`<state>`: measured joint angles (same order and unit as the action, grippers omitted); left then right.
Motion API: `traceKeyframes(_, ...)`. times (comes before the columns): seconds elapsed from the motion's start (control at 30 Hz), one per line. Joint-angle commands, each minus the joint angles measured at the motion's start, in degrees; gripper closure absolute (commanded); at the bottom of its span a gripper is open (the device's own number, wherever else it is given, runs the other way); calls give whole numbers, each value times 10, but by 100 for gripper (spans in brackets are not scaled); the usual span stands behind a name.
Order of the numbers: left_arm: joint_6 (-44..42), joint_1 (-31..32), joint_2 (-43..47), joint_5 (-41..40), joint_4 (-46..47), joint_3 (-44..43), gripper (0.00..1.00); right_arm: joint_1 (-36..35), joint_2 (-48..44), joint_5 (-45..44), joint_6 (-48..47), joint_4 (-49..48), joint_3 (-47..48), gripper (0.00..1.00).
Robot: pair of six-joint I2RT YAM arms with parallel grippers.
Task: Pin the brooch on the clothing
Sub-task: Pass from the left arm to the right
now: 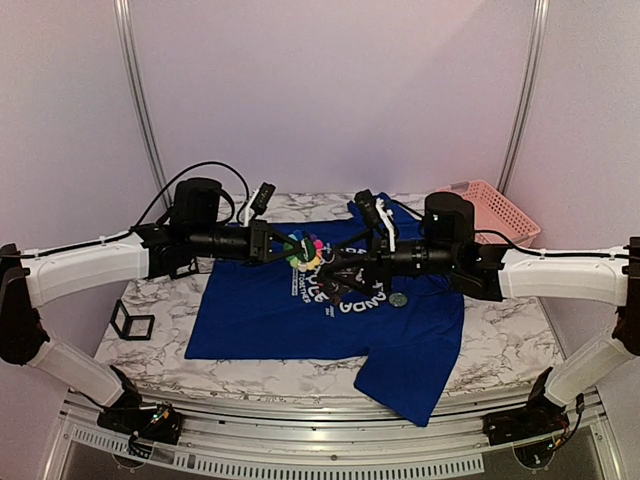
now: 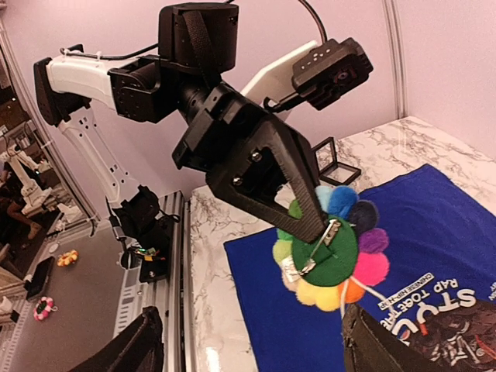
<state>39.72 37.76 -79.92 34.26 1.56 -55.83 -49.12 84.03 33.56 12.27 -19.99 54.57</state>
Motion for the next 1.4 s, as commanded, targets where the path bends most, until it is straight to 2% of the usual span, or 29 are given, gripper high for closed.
traceKeyframes(0.0,-39,20,-9,17,-8,-17,100,15,-9,-31,23,-54,-22,20)
traceKeyframes(0.13,-69,33,-12,27,-48,-38,100,22,30,-11,22,-65,-4,18)
traceKeyframes(0.27,-91,41,-13,33,-62,-47,100,34,57,48,41,-110,-1,18)
traceKeyframes(0.4,-109,48,-15,42,-70,-56,100,34,79,102,40,-115,15,19)
traceKeyframes(0.73,-136,60,-21,45,-93,-75,100,36,126,179,81,-188,21,33)
traceKeyframes(0.9,-140,63,-21,45,-97,-77,100,38,134,181,94,-204,23,46)
traceKeyframes(1.07,-148,68,-20,45,-101,-78,100,41,140,184,109,-208,29,49)
traceKeyframes(1.23,-149,69,-20,44,-102,-80,100,41,144,186,116,-216,31,61)
traceKeyframes(1.37,-150,69,-18,45,-102,-78,100,40,147,191,120,-220,27,66)
